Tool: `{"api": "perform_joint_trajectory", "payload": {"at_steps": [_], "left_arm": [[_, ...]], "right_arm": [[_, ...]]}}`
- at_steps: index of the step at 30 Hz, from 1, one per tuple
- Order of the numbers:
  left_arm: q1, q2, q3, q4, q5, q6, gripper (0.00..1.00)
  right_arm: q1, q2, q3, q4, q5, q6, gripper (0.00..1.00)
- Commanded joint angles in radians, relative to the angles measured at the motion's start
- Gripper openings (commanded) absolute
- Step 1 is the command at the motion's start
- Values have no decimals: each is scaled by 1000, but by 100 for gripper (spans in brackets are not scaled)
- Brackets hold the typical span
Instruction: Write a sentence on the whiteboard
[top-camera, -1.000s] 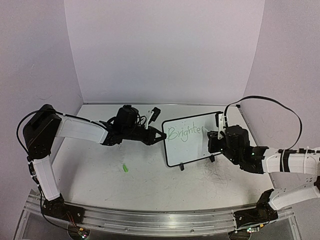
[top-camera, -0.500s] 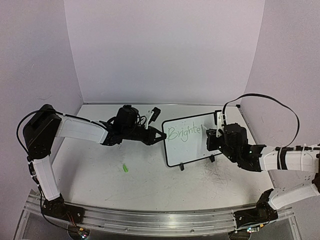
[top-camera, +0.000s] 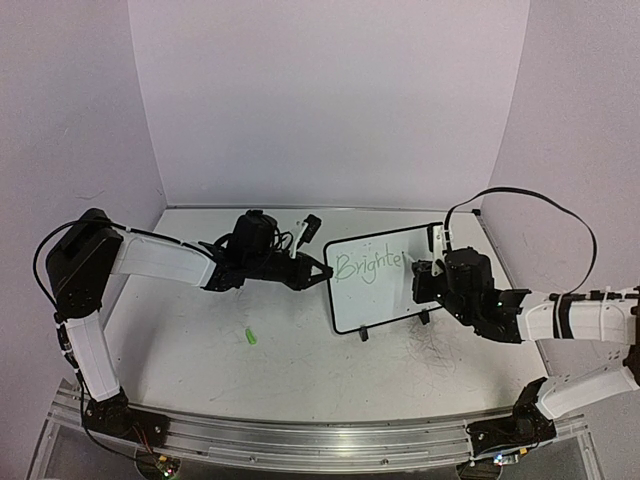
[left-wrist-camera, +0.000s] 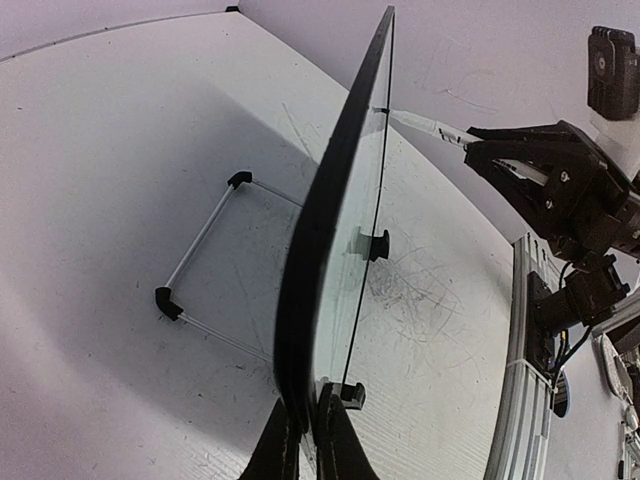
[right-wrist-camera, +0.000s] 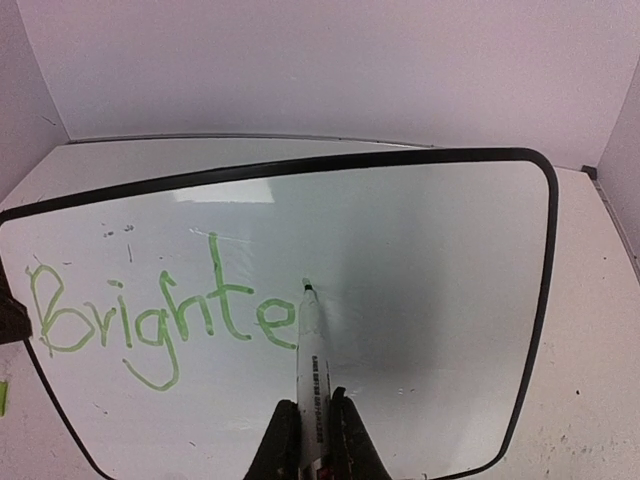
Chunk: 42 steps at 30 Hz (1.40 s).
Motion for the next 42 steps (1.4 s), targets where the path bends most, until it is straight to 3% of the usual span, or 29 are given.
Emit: {"api": "perform_joint_trajectory", "payload": {"at_steps": [1, 22, 42], "left_arm": [[-8, -32, 38, -44, -19, 50, 0], [-11, -34, 38, -44, -20, 52, 0], [-12, -35, 38, -46, -21, 55, 0]], "right_arm": [[-4, -18, -3, -38, 5, 44, 0], [-4, -37, -35, -85, -37, 92, 0], [-4, 6, 16, 1, 12, 43, 0]]}}
